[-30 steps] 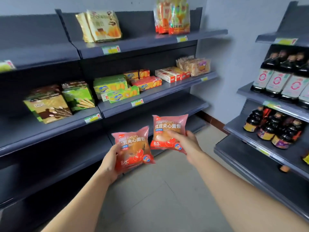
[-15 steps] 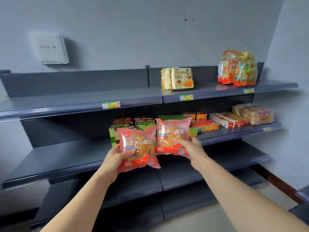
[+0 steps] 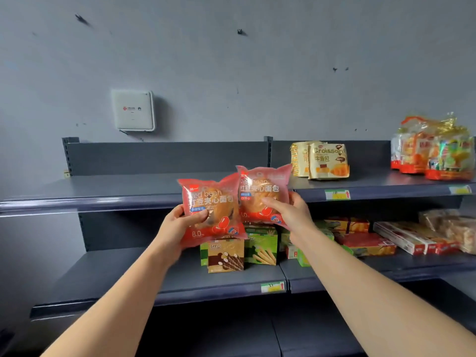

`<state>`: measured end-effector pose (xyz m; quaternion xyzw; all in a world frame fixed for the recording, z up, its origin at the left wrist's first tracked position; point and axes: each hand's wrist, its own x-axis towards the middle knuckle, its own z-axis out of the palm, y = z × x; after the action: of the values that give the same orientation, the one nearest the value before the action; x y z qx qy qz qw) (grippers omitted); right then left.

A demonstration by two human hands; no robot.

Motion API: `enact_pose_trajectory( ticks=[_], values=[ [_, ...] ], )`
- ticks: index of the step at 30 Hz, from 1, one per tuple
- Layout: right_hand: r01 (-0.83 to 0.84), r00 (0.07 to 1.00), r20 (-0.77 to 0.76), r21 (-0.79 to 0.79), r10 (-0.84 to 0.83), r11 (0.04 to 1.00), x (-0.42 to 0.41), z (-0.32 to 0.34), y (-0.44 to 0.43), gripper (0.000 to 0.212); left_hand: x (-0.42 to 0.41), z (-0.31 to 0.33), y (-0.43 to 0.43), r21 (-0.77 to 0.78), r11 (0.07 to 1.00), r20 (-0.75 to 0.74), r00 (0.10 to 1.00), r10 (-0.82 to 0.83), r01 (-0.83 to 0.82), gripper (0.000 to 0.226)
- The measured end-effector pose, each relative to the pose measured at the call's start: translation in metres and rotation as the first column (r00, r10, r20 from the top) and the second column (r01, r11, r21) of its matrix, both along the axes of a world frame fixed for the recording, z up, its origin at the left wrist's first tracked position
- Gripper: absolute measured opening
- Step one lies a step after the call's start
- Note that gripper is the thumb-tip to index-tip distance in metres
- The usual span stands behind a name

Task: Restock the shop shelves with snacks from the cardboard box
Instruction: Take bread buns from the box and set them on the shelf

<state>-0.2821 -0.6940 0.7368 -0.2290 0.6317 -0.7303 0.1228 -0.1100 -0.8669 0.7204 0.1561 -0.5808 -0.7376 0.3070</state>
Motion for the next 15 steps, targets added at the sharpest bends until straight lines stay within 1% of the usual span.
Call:
enact_pose_trajectory(
  ticks=[3, 9, 15],
  values=[
    [-0.028, 0.999, -0.025, -0.018, 0.027, 0.999, -0.027, 0.015, -0.023, 0.059, -0.023, 0.015, -0.015, -0.036, 0.999, -0.014, 1.000, 0.007, -0.008, 0.060],
    [-0.042, 0.995, -0.095, -0.008, 0.041, 0.999, -0.076, 0.036, -0.066, 0.049, -0.063, 0.030, -0.050, -0.072, 0.997, -0.026, 0.999, 0.038, -0.039, 0.068],
    [-0.019, 0.993, -0.117, 0.050, 0.025, 0.999, -0.124, 0.033, -0.119, 0.039, -0.104, 0.039, -0.086, -0.097, 0.993, -0.034, 0.998, 0.062, -0.065, 0.060]
  ],
)
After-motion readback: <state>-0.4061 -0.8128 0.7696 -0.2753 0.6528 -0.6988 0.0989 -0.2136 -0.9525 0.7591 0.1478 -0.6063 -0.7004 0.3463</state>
